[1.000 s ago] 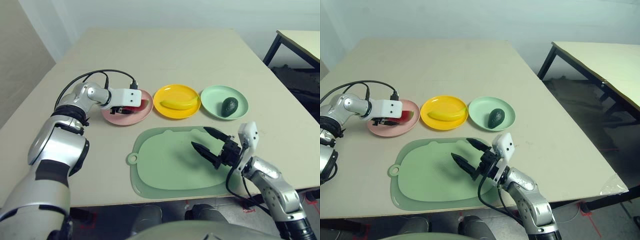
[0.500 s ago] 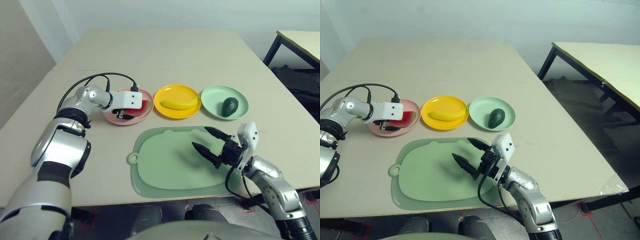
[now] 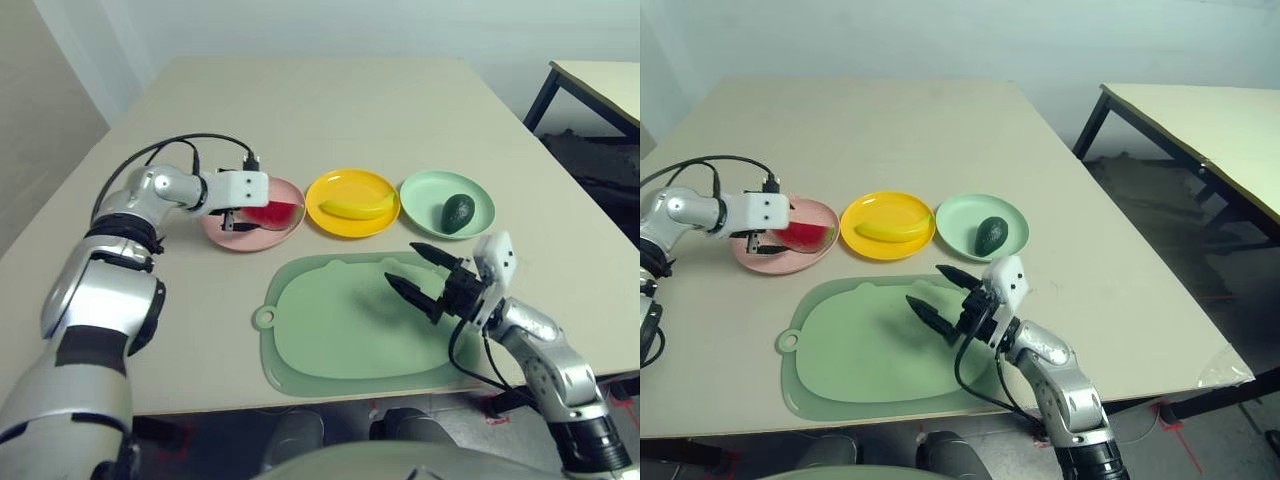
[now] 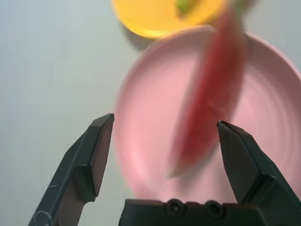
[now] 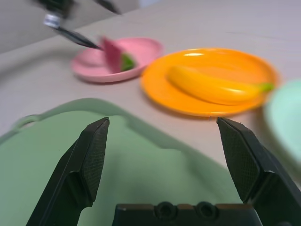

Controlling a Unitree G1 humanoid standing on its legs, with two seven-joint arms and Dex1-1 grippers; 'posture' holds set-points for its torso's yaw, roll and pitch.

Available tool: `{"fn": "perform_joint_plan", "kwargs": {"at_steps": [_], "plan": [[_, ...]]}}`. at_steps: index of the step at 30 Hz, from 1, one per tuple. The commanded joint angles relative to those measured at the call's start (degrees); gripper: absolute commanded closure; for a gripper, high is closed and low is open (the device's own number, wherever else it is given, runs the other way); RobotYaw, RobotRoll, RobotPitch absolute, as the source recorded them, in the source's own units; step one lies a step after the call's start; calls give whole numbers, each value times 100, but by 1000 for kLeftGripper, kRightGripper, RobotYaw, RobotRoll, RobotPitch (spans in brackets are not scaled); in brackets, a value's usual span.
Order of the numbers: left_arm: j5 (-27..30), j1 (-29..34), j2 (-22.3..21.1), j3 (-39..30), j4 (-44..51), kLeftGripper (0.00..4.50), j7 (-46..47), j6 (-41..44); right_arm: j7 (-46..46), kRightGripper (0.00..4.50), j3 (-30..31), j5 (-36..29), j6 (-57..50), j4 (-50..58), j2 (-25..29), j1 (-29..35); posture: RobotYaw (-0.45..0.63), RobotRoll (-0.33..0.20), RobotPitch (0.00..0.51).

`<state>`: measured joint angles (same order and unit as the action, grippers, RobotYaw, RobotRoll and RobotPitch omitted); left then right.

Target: Place the fruits into color-matched plates.

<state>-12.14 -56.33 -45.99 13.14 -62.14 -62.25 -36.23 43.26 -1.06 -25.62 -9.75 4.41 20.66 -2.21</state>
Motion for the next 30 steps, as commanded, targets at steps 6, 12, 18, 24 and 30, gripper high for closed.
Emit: {"fn": "perform_joint_plan", "kwargs": {"at_steps": [6,12,18,24,30], "plan": [[2717,3102,-792,-2554,4691,31,149,3526,154,0,-592,162,948,-993,94,-104,154,0,0],[3527,5603,184,-4061,6807,31,1521,4855,97,0,-1160,120,1939,-1572,46,54,208,0,0],[3722,6210,1204,-4332,7066,31,2431,4885,-52,0,-1888,-9,2551,-2306,113,90,219,0,0],[3594,6433,1729,-4339,6801,31,2863,4603,187,0,-2131,-75,2902,-2628,150,391,199,0,0],[3443,6616,2038,-4231,6143,31,2977,4170,488,0,-2349,-95,3102,-3602,387,179,179,0,0]]}}
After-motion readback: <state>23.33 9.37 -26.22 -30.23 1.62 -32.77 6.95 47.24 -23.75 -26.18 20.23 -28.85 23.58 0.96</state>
